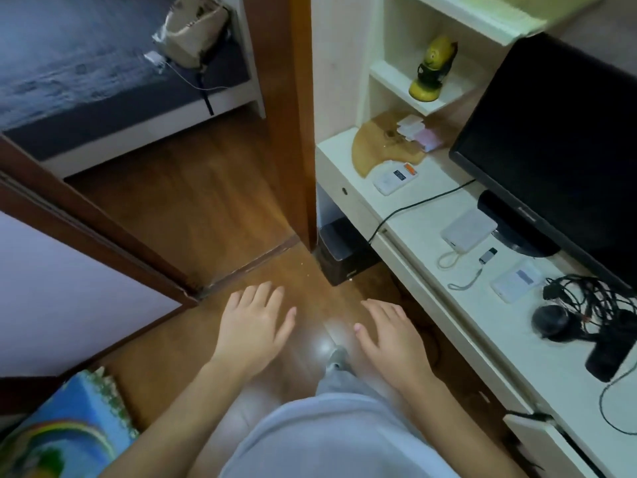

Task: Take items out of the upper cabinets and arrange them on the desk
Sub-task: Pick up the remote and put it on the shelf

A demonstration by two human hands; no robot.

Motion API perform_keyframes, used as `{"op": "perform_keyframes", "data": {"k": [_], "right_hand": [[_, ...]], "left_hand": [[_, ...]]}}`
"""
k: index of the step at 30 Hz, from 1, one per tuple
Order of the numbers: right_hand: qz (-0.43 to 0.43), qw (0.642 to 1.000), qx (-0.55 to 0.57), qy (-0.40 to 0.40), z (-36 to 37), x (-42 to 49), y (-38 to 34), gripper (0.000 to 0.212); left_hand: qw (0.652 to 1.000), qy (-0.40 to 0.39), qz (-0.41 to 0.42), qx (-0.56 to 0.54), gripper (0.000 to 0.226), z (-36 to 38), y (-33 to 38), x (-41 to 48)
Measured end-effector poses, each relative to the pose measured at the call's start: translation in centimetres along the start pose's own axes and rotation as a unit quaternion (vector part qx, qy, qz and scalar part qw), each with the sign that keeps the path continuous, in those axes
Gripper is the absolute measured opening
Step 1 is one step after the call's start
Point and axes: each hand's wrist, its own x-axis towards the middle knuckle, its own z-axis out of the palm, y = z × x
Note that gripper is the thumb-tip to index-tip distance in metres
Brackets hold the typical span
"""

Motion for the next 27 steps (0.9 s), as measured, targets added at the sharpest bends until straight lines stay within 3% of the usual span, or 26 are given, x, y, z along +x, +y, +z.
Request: {"op": "perform_keyframes", "data": {"k": [9,14,21,27], "right_hand": [[-0.112,0.991,-0.062,-0.034,-1.4,14.4,-5.9,0.051],[-0.129,0.987,-0.088,-0.026,-1.4,20.4,-8.9,0.051],[-0.062,0.994,-0.093,0.009,-0.2,25.8,-11.2,0.050],[0.069,0.993,-0.083,0.051,1.0,26.1,-11.8,0.051]], "left_hand": [[0.995,-0.007,-0.095,0.004,0.053,0.2,-5.3,4.4],[0.995,0.020,-0.099,-0.027,0.052,0.3,-8.4,8.3],[0.997,0.046,-0.001,-0.055,0.049,1.0,-14.2,16.4],[0.991,-0.059,0.098,-0.066,0.060,0.6,-18.4,25.1]]}}
